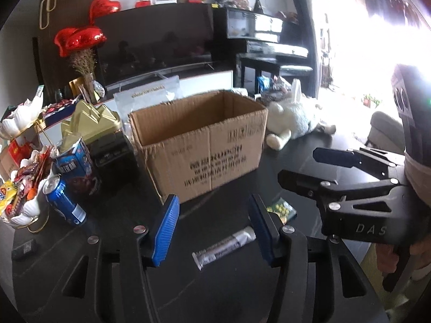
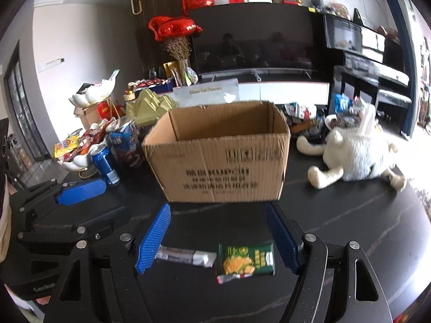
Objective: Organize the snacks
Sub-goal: 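Withdraw both grippers from the box back over the table, then grasp silver-wrapped bar with left gripper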
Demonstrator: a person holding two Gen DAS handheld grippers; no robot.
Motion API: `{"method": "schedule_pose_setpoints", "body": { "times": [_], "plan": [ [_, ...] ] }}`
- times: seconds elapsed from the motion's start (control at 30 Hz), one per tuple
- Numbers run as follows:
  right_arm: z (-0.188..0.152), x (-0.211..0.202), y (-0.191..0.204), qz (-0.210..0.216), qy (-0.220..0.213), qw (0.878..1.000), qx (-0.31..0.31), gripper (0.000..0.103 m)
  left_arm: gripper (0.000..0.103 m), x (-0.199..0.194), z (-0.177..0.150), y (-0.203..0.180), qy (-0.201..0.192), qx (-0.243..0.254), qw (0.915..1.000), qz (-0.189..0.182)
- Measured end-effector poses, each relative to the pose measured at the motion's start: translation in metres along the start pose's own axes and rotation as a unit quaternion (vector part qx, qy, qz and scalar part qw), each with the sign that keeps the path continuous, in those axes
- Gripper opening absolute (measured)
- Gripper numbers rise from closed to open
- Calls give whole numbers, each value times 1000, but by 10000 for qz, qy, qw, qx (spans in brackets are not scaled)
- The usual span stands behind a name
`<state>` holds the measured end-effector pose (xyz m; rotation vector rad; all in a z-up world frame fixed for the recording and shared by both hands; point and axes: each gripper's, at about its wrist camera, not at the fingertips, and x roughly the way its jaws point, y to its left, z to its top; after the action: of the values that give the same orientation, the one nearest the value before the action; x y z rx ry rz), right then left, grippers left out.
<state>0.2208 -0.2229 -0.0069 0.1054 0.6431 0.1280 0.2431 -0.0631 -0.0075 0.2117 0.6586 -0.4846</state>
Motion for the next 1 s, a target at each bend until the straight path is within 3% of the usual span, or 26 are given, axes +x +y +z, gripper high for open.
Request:
{"method": "schedule_pose_setpoints", "body": {
  "times": [0.4, 0.63, 0.77, 1.0],
  "plan": [
    [-52, 17, -6, -292, 406, 9974, 527, 74, 55, 31, -42, -5, 454, 338, 9972, -485],
    [-85, 28, -15, -628, 518, 9891, 1223, 74, 55, 59, -53, -7, 740, 775, 9905, -866],
    [-92, 38, -15, -541, 707, 9867, 1360, 74, 55, 73, -57, -10, 856, 1024, 9859, -1005],
    [-101, 55, -21, -601, 910, 9809, 1612, 74, 54, 98, -60, -16, 951, 1456, 9801, -959]
  ]
}}
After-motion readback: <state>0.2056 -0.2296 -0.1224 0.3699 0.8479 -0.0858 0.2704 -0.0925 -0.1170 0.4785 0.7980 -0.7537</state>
